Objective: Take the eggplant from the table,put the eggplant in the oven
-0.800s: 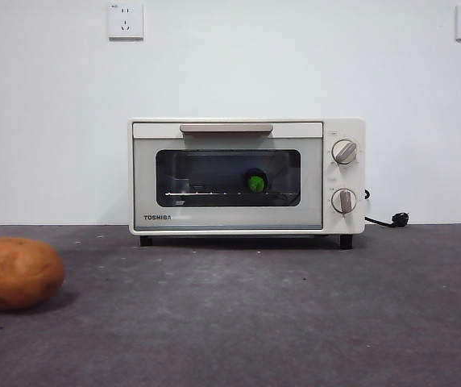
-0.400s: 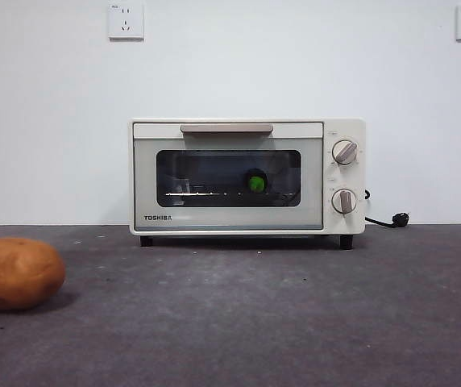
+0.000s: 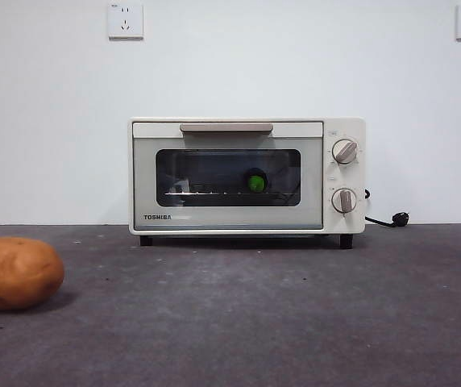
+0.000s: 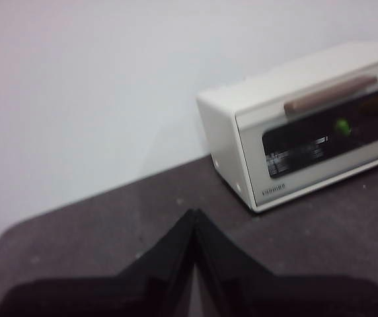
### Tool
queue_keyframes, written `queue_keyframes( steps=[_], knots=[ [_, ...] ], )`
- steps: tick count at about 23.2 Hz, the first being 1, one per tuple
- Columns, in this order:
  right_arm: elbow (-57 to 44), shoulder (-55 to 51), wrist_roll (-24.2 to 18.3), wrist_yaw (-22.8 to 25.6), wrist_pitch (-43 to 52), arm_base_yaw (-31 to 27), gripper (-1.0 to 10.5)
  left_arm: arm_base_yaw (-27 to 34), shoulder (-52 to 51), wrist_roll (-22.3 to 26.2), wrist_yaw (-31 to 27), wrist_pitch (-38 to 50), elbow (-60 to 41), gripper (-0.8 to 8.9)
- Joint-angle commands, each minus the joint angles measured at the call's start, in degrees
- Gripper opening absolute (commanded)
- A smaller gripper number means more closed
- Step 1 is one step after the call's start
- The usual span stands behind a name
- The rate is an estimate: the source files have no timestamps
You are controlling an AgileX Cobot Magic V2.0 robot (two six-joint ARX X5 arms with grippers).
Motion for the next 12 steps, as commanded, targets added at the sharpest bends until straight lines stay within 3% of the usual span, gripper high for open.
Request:
queue_keyframes(
  steps=[1,12],
  knots=[
    [-0.1,1.4,0.2,0.2,-1.3,0.0,0.0,0.5,-3.4,-3.2,-0.5,1.9,-5.5,-0.04],
    [-0.1,2.2,0.2,0.2,-1.2,-0.1,0.0,1.5,-6.5,-10.8,-3.2,1.9,-18.5,-0.04]
  ],
)
